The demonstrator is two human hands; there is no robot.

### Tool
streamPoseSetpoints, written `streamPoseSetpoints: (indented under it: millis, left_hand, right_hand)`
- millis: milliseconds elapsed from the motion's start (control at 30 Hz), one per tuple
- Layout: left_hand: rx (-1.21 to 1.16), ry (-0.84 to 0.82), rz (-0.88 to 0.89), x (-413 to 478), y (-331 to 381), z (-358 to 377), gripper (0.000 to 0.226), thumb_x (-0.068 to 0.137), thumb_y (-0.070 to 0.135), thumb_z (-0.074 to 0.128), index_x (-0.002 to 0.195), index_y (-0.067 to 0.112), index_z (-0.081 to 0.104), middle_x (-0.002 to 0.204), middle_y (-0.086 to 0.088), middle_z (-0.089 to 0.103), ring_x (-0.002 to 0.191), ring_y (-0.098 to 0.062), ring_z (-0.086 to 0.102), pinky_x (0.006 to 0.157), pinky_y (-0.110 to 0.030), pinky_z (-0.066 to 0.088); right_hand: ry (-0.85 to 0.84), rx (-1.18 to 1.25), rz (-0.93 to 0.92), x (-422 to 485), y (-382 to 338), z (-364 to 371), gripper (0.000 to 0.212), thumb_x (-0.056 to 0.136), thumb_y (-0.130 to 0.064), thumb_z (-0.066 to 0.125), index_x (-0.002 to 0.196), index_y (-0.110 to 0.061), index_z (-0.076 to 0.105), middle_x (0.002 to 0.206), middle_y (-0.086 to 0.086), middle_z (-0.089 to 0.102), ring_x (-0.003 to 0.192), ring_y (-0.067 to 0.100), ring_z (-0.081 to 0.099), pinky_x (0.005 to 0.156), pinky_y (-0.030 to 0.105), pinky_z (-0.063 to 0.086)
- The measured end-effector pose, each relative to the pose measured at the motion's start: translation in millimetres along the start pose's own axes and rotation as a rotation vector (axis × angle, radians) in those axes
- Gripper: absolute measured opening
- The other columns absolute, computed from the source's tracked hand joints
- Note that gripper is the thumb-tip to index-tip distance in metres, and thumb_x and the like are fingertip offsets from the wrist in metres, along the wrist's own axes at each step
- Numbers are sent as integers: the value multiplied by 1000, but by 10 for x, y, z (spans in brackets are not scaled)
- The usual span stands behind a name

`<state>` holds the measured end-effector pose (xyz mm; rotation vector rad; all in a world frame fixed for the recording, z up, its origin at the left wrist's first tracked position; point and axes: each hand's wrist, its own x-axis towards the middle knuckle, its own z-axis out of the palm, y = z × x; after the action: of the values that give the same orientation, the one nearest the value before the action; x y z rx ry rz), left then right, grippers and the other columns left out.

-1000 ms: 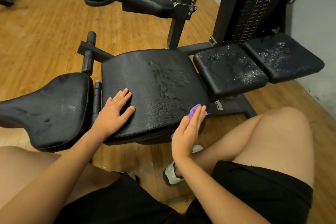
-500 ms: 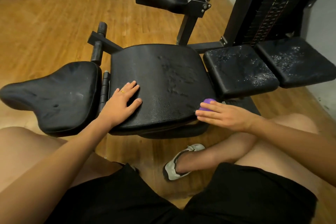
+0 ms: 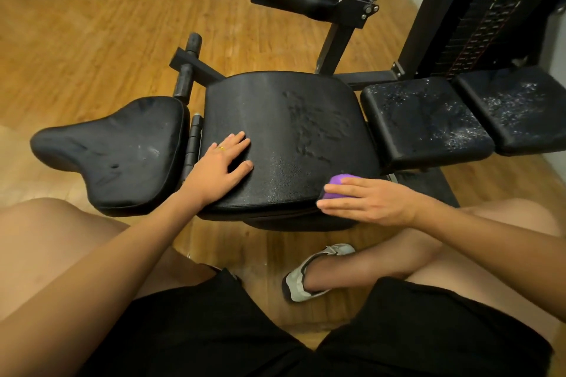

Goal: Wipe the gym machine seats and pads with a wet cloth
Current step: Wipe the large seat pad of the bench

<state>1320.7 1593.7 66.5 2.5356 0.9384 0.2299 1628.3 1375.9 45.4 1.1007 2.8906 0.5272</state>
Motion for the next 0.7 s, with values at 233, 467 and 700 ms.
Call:
streamPoseSetpoints:
  millis: [233, 467, 700]
  left_hand:
    - [40, -20, 46, 13, -24, -34, 58, 102, 48, 40, 155, 25, 31, 164, 6, 18, 151, -13, 13, 123, -42, 8]
    - [419, 84, -70, -132, -882, -633, 51, 101, 29, 47, 149, 12, 42, 158, -11, 34, 149, -29, 24, 116, -52, 23]
    - [375, 158, -210, -458, -1243, -546, 50, 105, 33, 38, 152, 16, 38, 160, -7, 31, 149, -27, 26, 117, -53, 20]
  right_hand:
    - [139, 96, 92, 1015, -465, 23, 43, 105, -7, 42, 148, -8, 41, 158, 8, 33, 148, 30, 25, 115, 45, 32]
    - [-13, 29, -14, 564, -226, -49, 64, 94, -1, 58, 152, -9, 32, 161, 6, 23, 150, 29, 16, 120, 45, 26]
    - [-94, 12, 83, 1069, -488, -182, 79, 84, -1, 62, 154, -11, 26, 162, 7, 21, 149, 30, 17, 118, 45, 21]
